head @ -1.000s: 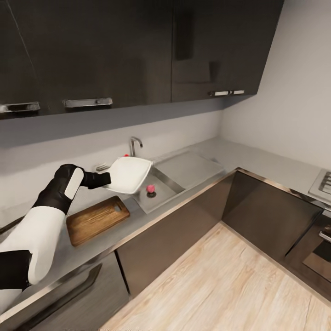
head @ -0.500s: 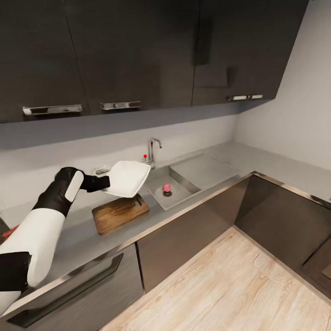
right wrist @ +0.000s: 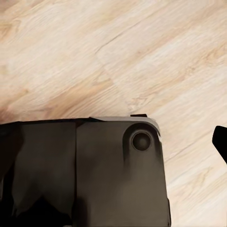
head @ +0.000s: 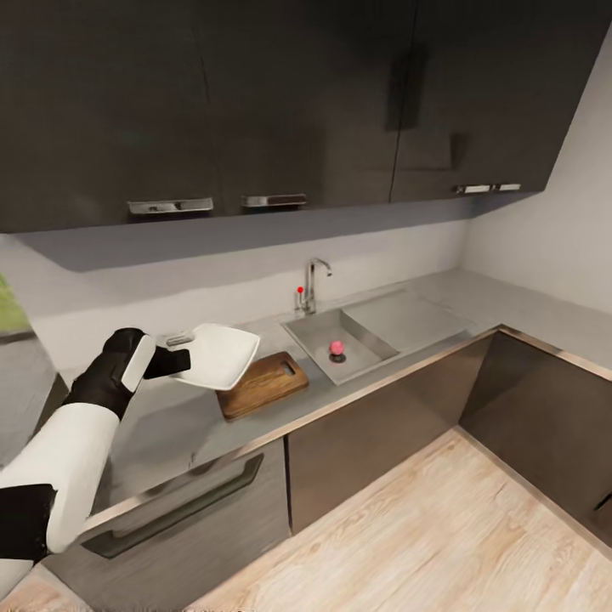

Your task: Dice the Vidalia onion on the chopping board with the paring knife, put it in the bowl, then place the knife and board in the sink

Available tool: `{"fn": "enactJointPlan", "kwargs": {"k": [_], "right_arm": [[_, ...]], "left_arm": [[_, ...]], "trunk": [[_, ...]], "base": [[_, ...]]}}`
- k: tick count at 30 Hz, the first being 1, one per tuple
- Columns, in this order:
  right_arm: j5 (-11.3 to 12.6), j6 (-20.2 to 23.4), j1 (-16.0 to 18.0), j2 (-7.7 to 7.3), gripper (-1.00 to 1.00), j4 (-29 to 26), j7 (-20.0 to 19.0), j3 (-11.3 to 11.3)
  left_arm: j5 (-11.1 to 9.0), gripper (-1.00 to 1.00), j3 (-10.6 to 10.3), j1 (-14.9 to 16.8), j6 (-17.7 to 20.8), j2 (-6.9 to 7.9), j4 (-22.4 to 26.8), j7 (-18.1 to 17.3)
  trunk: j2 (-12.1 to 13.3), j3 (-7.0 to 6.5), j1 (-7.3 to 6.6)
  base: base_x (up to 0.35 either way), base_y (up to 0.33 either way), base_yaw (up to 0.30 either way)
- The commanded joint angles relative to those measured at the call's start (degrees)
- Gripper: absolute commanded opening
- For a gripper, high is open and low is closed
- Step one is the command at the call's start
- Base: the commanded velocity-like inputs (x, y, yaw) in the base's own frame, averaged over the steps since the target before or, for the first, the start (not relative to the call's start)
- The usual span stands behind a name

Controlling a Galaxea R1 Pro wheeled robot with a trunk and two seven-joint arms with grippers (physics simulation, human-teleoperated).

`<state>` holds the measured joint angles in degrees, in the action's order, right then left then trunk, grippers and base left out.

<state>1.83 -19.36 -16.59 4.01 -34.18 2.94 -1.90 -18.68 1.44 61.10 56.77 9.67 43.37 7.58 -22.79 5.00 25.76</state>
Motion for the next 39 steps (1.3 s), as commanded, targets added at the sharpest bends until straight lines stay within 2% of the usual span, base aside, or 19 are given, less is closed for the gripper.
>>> {"fn": "enactJointPlan", "kwargs": {"k": [1, 7, 16, 26, 28, 29, 30, 31, 36, 39], "right_arm": [[0.19, -0.08, -0.02, 0.00, 1.00, -0.09, 0.31, -0.20], [0.19, -0.06, -0.02, 0.42, 1.00, -0.09, 0.25, -0.20], [0.19, -0.06, -0.02, 0.51, 1.00, -0.09, 0.30, -0.20], [0.19, -0.06, -0.02, 0.56, 1.00, -0.09, 0.31, -0.20], [0.19, -0.06, -0.02, 0.56, 1.00, -0.09, 0.31, -0.20], [0.19, -0.06, -0.02, 0.56, 1.00, -0.09, 0.31, -0.20], [0.19, -0.06, -0.02, 0.57, 1.00, -0.09, 0.31, -0.20], [0.19, -0.06, -0.02, 0.57, 1.00, -0.09, 0.31, -0.20], [0.11, -0.06, -0.02, 0.50, 1.00, -0.09, 0.31, -0.20], [0.10, -0.06, -0.02, 0.48, 1.00, -0.16, 0.31, -0.20]], "left_arm": [[-0.83, -1.00, 0.05, -0.14, 0.18, 0.04, 0.04, 0.61], [-0.88, -1.00, 0.06, -1.40, 0.18, 0.41, -0.77, 0.74], [-1.00, -1.00, 0.14, -1.60, 0.18, 0.43, -2.76, 0.68], [-1.12, -1.00, 0.33, -1.60, 0.24, 0.43, -2.97, 0.65], [-1.24, -1.00, 1.74, -1.60, 0.26, 0.39, -3.36, 0.62], [-1.33, -1.00, 4.04, -1.60, 0.24, 0.20, -3.96, 0.59], [-1.39, -1.00, 7.30, -1.60, 0.21, -0.02, -4.63, 0.54], [-1.41, -1.00, 8.43, -1.60, 0.20, -0.15, -4.81, 0.56], [-1.44, -1.00, 10.56, -1.60, 0.18, -0.51, -6.57, 0.54], [-1.46, -1.00, 13.04, -1.60, 0.07, -1.15, -8.59, 0.48]], "trunk": [[-0.13, 0.03, 0.03], [-0.13, -0.49, 0.03], [-0.13, -0.77, 0.03], [-0.13, -1.11, 0.03], [-0.13, -1.18, 0.03], [-0.13, -1.21, 0.03], [-0.13, -1.25, 0.03], [-0.13, -1.29, 0.03], [-0.13, -1.47, 0.03], [-0.13, -1.57, 0.03]], "base": [[-0.117, 0.101, 0.166], [-0.085, 0.101, 0.166], [-0.005, 0.102, 0.065], [0.000, 0.102, 0.250], [0.000, 0.091, 0.270], [0.000, 0.042, 0.270], [0.000, 0.017, 0.270], [0.000, 0.011, 0.270], [0.000, 0.003, 0.270], [0.000, 0.000, 0.270]]}}
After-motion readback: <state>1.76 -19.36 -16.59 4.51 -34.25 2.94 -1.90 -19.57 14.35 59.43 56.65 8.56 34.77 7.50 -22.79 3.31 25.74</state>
